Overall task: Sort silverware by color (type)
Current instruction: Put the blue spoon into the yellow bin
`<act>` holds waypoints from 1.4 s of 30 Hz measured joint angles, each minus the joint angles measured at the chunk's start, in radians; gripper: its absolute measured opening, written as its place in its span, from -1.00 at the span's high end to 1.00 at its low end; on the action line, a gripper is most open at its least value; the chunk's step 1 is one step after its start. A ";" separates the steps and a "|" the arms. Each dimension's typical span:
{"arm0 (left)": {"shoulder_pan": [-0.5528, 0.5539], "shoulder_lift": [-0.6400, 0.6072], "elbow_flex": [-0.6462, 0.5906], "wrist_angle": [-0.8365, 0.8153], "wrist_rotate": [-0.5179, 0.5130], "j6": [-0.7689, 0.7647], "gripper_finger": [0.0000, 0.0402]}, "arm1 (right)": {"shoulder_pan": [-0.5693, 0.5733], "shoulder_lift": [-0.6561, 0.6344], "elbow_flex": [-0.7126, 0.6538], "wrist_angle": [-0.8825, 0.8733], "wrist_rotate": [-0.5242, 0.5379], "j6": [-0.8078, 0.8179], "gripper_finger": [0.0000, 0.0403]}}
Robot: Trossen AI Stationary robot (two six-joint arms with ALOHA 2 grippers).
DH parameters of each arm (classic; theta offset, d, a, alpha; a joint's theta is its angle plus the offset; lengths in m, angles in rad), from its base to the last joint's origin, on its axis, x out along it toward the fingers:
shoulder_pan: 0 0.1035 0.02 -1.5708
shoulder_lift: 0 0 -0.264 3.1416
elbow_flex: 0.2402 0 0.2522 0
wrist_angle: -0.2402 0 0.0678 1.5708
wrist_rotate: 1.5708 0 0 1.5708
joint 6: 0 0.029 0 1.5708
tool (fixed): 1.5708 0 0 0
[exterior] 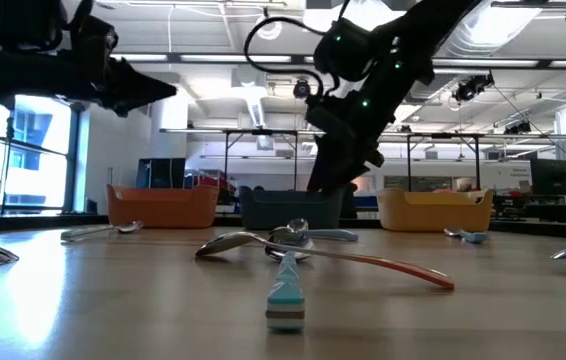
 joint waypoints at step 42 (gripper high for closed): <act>-0.001 -0.021 -0.021 -0.008 -0.002 -0.028 1.00 | -0.089 -0.092 0.088 -0.224 -0.133 -0.056 0.91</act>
